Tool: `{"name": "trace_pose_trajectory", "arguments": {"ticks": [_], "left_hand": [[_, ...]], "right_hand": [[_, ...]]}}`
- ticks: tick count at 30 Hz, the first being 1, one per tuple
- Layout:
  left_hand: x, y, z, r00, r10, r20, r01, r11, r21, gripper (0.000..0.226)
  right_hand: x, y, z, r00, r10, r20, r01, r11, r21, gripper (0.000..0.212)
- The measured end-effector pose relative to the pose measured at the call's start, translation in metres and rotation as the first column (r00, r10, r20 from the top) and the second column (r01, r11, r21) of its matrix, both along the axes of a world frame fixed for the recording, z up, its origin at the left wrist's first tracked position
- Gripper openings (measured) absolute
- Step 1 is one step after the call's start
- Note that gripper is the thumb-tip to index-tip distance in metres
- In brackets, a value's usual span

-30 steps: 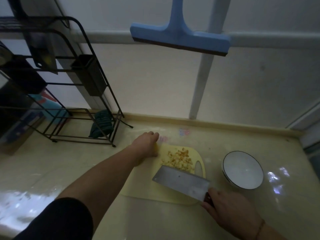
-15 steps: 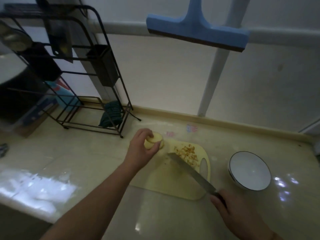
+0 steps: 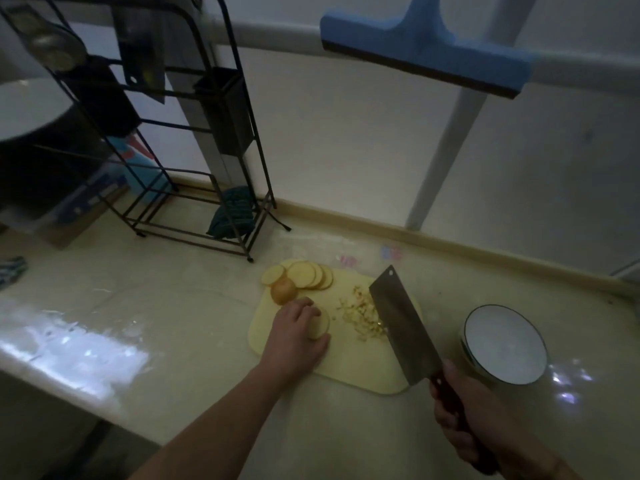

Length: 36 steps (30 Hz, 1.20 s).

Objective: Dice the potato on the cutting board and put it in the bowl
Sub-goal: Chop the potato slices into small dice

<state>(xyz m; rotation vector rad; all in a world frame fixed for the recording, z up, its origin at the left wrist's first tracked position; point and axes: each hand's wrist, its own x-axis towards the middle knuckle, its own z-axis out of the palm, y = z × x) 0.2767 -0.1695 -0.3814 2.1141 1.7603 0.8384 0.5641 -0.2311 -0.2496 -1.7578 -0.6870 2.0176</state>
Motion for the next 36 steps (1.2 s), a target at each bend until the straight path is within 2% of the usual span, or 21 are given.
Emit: {"name": "trace_pose_trajectory", "arguments": {"ticks": [2,7,11,20,23,26,29,31,34,36], "left_hand": [[0.009,0.005,0.005,0.998,-0.045,-0.043,0.045,0.999,0.012,0.040],[0.052,0.019,0.025,0.976,-0.219,-0.017,0.219,0.976,-0.009,0.025],[0.078,0.031,0.032,0.963,-0.254,-0.084,0.256,0.967,0.011,0.026],[0.088,0.036,0.036,0.974,-0.182,-0.134,0.174,0.982,-0.066,0.031],[0.087,0.037,0.033,0.978,-0.130,-0.160,0.114,0.988,-0.104,0.023],[0.076,0.039,0.030,0.996,-0.046,-0.077,0.037,0.993,-0.110,0.018],[0.041,0.036,0.022,1.000,0.004,0.026,-0.003,0.999,-0.036,0.026],[0.015,0.028,0.015,0.998,-0.050,-0.039,0.047,0.996,-0.081,0.041],[-0.007,0.015,0.014,0.963,-0.198,-0.182,0.144,0.951,-0.273,0.068],[-0.009,0.011,0.014,0.951,-0.220,-0.217,0.149,0.942,-0.299,0.067]], "right_hand": [[-0.005,0.000,0.002,1.000,-0.005,0.006,0.005,1.000,0.004,0.052],[-0.011,0.001,0.001,1.000,-0.018,0.003,0.018,0.999,0.032,0.050],[-0.011,0.004,0.001,1.000,0.003,0.027,-0.004,0.998,0.058,0.048],[-0.012,0.009,0.001,1.000,-0.020,0.020,0.017,0.994,0.105,0.048],[-0.014,0.010,-0.001,0.999,-0.027,0.024,0.024,0.992,0.123,0.048],[-0.014,0.008,-0.004,0.997,-0.038,0.065,0.026,0.984,0.176,0.047],[-0.014,0.004,-0.006,0.995,-0.038,0.097,0.016,0.976,0.217,0.046],[-0.014,0.001,-0.006,0.997,-0.006,0.080,-0.010,0.979,0.204,0.046],[-0.021,-0.005,-0.008,0.992,0.106,0.068,-0.116,0.977,0.177,0.046],[-0.029,-0.009,-0.014,0.989,0.139,0.049,-0.145,0.976,0.163,0.046]]}}
